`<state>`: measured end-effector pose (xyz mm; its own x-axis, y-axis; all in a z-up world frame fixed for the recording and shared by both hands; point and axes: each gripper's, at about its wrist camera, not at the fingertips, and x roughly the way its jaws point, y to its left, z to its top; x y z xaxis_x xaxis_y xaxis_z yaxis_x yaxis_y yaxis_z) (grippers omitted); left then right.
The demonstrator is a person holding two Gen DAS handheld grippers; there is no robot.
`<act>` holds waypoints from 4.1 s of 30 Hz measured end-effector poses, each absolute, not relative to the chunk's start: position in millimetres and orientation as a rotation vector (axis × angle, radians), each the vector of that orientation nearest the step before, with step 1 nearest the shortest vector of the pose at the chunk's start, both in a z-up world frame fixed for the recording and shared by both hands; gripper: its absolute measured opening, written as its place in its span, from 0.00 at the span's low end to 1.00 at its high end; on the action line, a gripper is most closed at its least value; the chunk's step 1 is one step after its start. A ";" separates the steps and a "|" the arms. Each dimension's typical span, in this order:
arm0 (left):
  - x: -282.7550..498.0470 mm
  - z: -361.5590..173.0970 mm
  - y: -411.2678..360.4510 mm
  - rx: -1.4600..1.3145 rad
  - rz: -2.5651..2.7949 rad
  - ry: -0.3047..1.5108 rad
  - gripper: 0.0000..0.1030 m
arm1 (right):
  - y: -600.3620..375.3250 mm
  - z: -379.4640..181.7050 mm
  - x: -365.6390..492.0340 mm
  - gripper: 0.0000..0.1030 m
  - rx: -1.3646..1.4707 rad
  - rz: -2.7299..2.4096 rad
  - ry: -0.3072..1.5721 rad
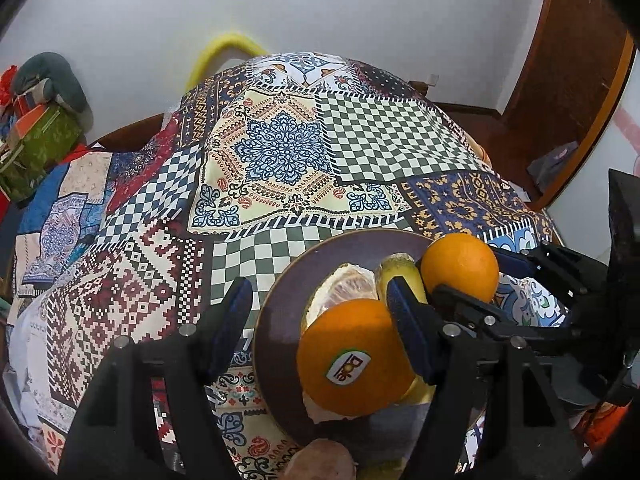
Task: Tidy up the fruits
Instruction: 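Carry the stickered orange to the purple plate with the left tool while the right tool carries its orange there, then open both tools to set the oranges on the plate and withdraw, then grasp the pink pomelo piece with the left tool while the right tool grasps the yellow cylinder, then lift the pomelo piece with the left tool while the right tool lifts the yellow cylinder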
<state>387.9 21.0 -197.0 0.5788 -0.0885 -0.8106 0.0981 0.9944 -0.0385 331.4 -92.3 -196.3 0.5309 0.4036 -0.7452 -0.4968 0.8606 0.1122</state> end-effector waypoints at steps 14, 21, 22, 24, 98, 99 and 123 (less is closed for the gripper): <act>376.3 -187.7 26.9 -0.033 -0.090 0.929 0.68 | -92.5 -185.5 328.6 0.53 -0.110 0.524 0.854; 360.7 -172.6 36.2 -0.026 -0.059 0.912 0.68 | -95.2 -160.0 310.5 0.53 -0.114 0.513 0.802; 356.8 -169.4 38.7 -0.029 -0.055 0.907 0.68 | -95.8 -156.1 306.9 0.53 -0.114 0.512 0.793; 350.7 -164.6 42.9 -0.034 -0.051 0.901 0.69 | -96.6 -149.0 300.7 0.53 -0.109 0.513 0.781; 181.8 -209.9 103.2 -0.064 0.025 0.977 0.26 | -36.7 -195.8 228.9 0.56 0.020 0.730 0.940; 181.1 -210.3 101.6 -0.060 0.022 0.979 0.26 | -35.2 -197.0 230.1 0.55 0.018 0.731 0.947; 165.7 -216.6 97.7 -0.075 0.045 1.018 0.54 | -28.6 -192.0 226.8 0.37 -0.027 0.774 0.984</act>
